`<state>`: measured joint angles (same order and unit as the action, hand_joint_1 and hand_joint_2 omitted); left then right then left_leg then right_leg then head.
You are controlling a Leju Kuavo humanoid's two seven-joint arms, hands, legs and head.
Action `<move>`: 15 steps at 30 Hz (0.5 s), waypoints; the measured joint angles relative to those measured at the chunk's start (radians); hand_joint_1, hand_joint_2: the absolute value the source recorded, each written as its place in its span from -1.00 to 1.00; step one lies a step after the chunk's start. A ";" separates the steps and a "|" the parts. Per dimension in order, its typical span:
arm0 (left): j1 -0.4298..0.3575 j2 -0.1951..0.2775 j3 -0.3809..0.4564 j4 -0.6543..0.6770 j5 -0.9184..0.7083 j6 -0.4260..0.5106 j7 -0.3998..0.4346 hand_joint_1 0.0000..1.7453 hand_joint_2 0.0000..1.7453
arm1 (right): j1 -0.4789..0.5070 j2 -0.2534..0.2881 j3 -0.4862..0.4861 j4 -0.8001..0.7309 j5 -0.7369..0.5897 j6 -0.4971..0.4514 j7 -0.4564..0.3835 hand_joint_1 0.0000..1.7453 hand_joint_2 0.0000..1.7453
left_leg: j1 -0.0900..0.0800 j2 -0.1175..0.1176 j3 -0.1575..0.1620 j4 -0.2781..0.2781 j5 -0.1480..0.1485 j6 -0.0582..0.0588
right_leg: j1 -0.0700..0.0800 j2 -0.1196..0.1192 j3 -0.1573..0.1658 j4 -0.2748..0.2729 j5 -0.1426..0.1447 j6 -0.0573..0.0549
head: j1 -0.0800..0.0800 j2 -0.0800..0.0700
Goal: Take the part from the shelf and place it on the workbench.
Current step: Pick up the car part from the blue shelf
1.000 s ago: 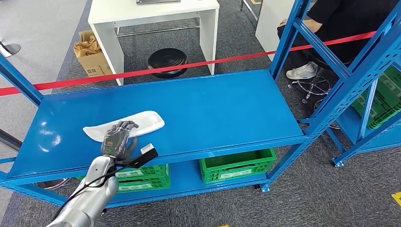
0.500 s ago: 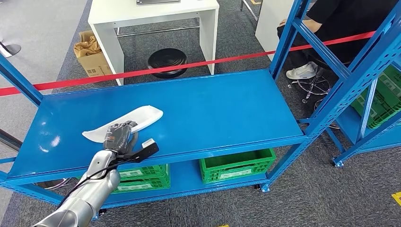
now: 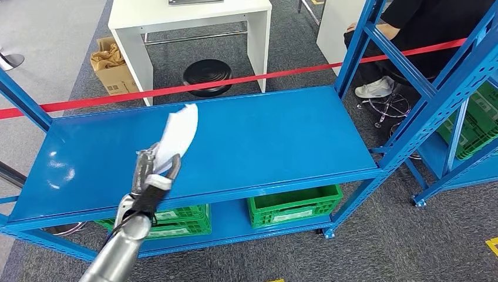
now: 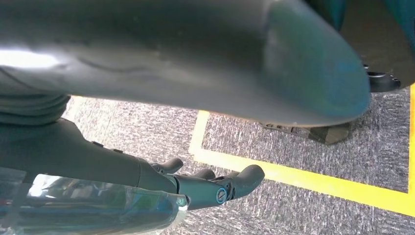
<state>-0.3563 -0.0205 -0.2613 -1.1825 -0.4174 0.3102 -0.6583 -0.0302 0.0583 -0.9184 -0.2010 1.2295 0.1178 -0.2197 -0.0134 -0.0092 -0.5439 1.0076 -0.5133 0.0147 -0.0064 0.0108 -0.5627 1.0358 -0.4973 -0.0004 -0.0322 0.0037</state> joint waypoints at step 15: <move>0.096 -0.053 -0.133 -0.560 0.682 -0.720 -0.042 1.00 1.00 | -0.016 0.007 0.001 0.000 0.022 0.007 0.008 -1.00 -1.00 | 0.000 -0.001 0.000 0.000 0.000 0.000 | 0.000 0.000 0.000 0.000 0.000 0.000 | 0.000 0.000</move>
<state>-0.2600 -0.0738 -0.3944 -1.7422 0.2648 -0.4097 -0.7008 -0.0466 0.0652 -0.9178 -0.2007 1.2510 0.1251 -0.2113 -0.0132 -0.0099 -0.5437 1.0074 -0.5133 0.0148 -0.0062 0.0104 -0.5622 1.0356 -0.4975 -0.0001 -0.0324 0.0037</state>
